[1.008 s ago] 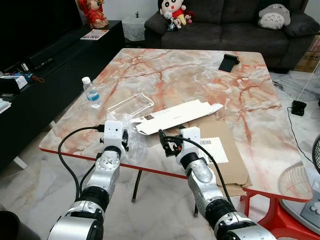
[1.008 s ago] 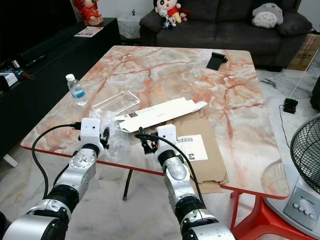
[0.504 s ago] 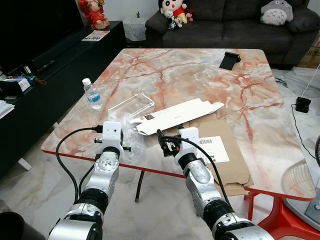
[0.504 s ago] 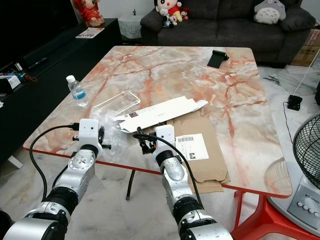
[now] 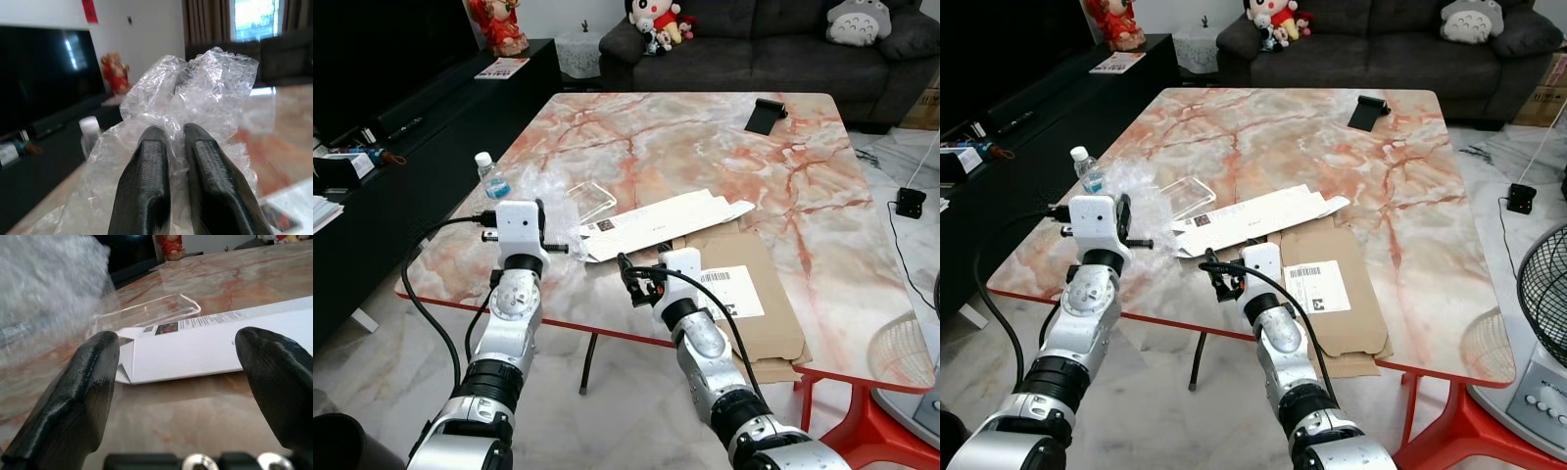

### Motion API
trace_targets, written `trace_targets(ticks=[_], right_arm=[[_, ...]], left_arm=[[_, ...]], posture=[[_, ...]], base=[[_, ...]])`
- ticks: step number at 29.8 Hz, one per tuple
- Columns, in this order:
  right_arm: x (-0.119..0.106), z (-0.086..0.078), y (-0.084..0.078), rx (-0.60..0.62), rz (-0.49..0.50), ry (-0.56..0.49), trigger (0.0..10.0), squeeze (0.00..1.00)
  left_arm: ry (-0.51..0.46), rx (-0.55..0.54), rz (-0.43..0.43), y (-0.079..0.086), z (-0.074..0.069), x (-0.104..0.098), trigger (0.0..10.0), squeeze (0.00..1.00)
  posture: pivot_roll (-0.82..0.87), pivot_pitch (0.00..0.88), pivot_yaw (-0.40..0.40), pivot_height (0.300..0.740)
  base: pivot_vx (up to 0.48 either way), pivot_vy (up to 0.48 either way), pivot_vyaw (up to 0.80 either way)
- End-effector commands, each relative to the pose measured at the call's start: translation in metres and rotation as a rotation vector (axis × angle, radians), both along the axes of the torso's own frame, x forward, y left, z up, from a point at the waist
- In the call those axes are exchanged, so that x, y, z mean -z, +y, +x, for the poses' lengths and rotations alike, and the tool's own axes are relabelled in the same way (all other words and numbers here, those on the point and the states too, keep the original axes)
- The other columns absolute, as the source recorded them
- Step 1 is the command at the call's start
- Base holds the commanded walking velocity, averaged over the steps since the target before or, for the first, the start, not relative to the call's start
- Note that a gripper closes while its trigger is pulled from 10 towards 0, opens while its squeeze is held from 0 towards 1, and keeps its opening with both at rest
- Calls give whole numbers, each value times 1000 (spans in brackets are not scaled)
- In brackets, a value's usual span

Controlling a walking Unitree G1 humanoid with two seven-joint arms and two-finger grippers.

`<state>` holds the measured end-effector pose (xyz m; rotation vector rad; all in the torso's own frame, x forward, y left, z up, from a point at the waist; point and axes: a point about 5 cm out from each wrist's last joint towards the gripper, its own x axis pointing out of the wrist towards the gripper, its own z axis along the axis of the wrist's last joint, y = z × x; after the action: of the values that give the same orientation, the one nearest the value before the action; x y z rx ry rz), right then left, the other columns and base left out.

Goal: Picking trash to rubbish bin

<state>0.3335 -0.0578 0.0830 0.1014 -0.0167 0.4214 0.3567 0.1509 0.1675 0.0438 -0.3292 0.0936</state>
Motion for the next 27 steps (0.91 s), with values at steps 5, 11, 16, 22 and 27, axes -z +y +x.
trace_targets(ticks=[5, 11, 16, 22, 27], right_arm=[[-42, 16, 2, 39, 106, -151, 10000, 0], [-70, 27, -9, 106, 128, -250, 10000, 0], [-74, 29, -16, 121, 129, -265, 10000, 0], [-72, 29, -22, 135, 122, -265, 10000, 0], [-71, 28, -20, 136, 123, -260, 10000, 0]], left_arm=[[-131, -47, 21, 8, 0, -31, 10000, 0], [-139, -46, 146, 3, -8, -23, 10000, 0], [-138, -43, 143, 2, -11, -20, 10000, 0], [-132, -45, 140, 1, -13, -17, 10000, 0], [-133, -42, 139, 0, -12, -18, 10000, 0]], posture=[[30, 0, 84, 740], [30, 0, 68, 740], [34, 0, 56, 740], [27, 0, 60, 740], [26, 0, 63, 740]], base=[[0, 0, 0], [0, 0, 0], [0, 0, 0], [0, 0, 0], [0, 0, 0]])
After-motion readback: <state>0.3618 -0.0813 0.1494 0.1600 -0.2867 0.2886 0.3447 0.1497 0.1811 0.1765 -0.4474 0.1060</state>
